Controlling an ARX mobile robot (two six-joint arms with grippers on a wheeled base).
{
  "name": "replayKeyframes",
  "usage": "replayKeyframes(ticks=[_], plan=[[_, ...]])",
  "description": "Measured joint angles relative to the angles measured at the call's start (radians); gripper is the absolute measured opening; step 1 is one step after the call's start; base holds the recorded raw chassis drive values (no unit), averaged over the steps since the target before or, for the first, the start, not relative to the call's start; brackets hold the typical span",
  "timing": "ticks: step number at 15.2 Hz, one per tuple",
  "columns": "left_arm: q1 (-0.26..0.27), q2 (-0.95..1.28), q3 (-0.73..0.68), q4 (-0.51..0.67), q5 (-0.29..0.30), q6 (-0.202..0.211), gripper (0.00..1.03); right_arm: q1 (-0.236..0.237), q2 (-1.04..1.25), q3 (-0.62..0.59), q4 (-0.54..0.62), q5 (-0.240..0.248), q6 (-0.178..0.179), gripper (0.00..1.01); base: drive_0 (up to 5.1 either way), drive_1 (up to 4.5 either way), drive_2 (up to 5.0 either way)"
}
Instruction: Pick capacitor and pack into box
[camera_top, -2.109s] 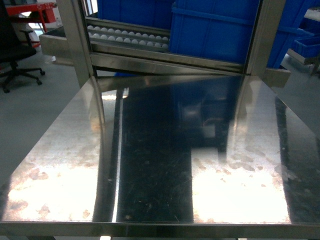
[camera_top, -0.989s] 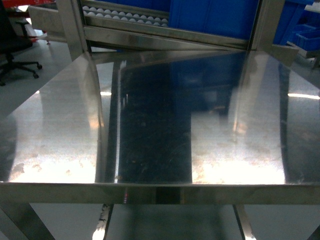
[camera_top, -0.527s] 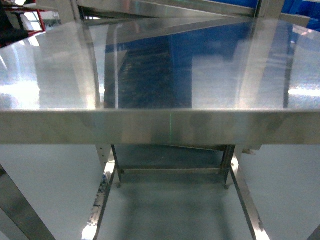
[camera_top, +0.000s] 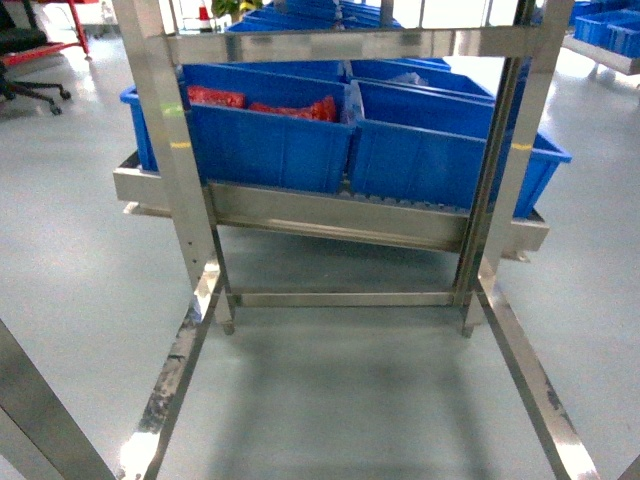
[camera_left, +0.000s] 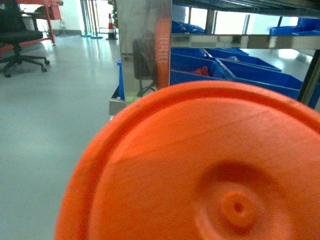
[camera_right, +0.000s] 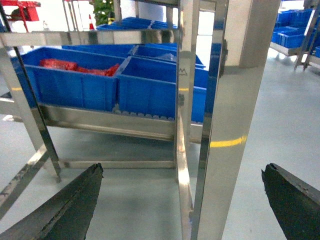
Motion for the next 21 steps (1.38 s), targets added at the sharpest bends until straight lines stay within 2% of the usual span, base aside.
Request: replayKeyframes(ticks=[15,21], plan=[[0.0,0.0,0.0,-0.001,0.0,0.0,0.44,0.0,0.0,0.0,-0.001,0.0,0.0,0.98,0.0,0.0,0.0],[0.0,0.0,0.0,0.001,0.0,0.002,0.44,0.0,0.0,0.0,0.0,0.001,0.0,0.98,-4.8,2.68,2.7]])
